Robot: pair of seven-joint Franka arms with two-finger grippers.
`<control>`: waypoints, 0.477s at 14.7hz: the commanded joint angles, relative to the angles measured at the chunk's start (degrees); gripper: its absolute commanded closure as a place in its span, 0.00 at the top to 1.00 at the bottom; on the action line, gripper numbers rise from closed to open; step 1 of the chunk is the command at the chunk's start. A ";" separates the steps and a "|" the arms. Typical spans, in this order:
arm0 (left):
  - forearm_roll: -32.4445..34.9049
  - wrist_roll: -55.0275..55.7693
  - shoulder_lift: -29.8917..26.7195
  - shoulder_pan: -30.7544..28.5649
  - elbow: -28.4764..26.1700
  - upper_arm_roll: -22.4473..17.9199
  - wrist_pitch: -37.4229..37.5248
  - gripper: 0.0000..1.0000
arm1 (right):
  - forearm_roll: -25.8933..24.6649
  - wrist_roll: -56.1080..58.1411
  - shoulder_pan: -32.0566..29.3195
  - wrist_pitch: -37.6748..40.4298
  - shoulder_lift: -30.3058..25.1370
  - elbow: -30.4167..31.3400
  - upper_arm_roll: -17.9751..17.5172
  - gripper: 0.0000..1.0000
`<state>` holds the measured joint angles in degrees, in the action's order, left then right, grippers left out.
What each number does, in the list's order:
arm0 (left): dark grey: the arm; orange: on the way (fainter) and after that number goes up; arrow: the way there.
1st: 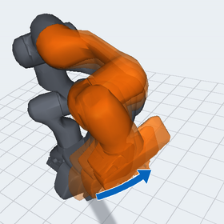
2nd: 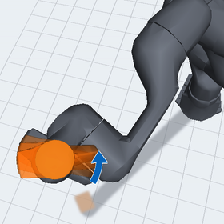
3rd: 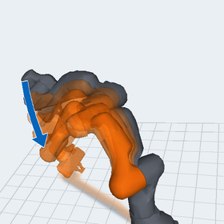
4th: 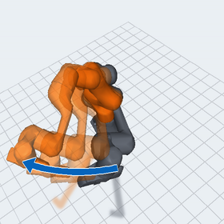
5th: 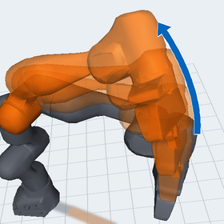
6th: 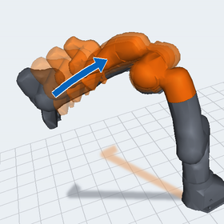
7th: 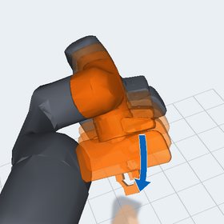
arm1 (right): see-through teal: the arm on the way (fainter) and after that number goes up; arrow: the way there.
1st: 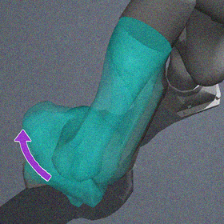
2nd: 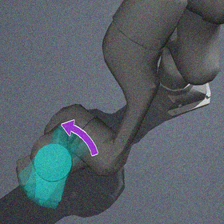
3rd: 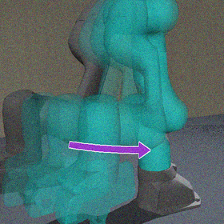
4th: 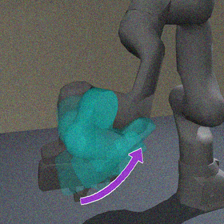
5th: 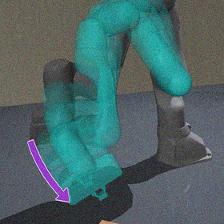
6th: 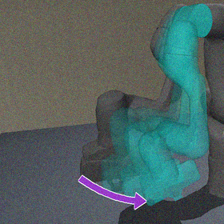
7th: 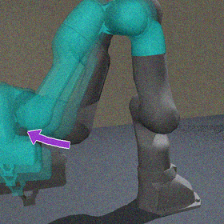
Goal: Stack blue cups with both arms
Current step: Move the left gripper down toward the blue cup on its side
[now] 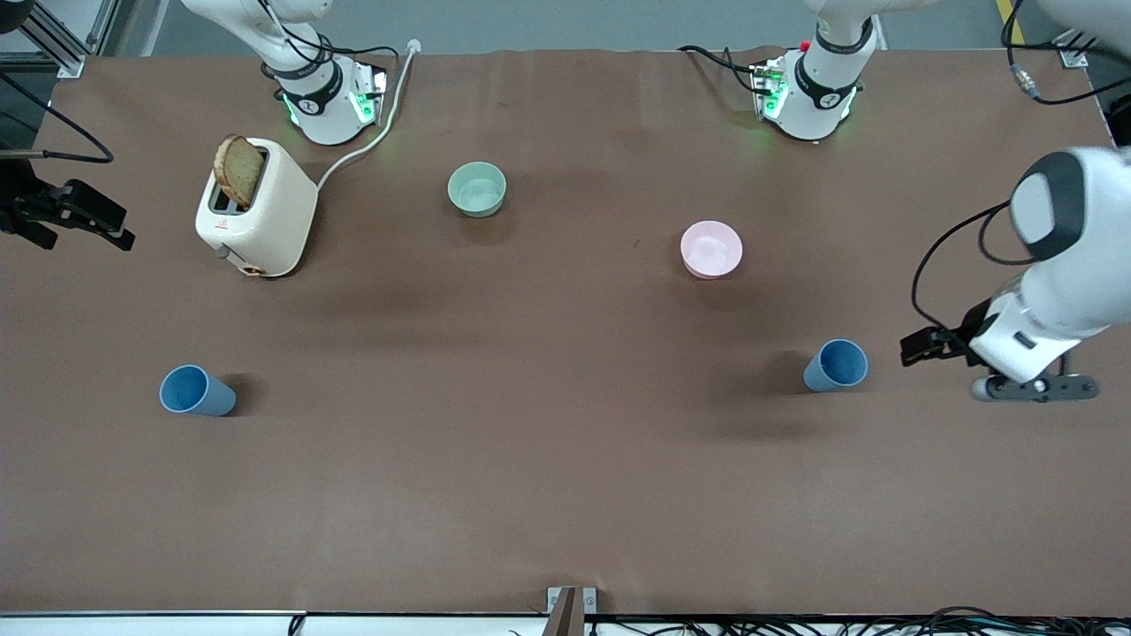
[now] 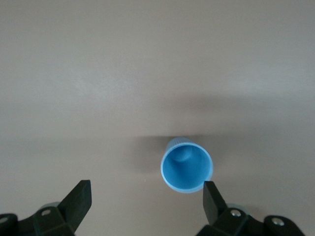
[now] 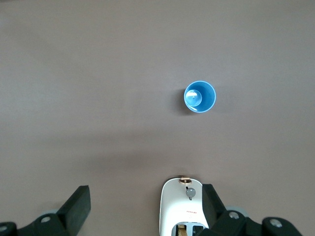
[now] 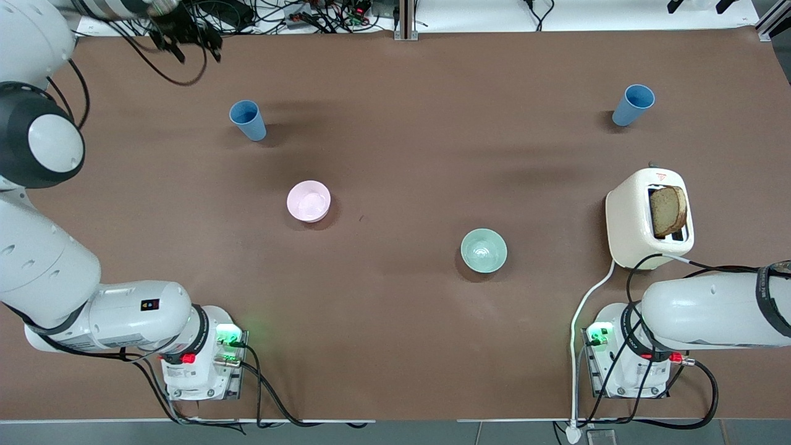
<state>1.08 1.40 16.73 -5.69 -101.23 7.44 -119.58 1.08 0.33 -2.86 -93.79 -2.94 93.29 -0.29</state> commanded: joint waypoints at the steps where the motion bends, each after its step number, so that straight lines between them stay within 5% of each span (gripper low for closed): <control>1: 0.59 0.18 0.14 -0.37 -5.54 0.73 -4.94 1.00 | -0.64 0.02 1.63 0.89 1.01 -1.88 1.69 1.00; 4: 0.32 0.18 2.34 -0.37 -8.18 0.91 -7.50 0.97 | -1.78 3.34 1.98 0.89 1.71 -2.23 2.92 1.00; 7: 0.41 -0.08 4.88 -0.20 -11.08 1.17 -12.32 0.80 | -1.79 4.77 1.63 0.98 1.88 -2.06 3.98 1.00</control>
<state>1.08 1.39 20.68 -5.72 -110.10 8.13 -128.48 -0.02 4.05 -1.96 -93.66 -1.80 92.43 2.41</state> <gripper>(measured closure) 0.123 0.000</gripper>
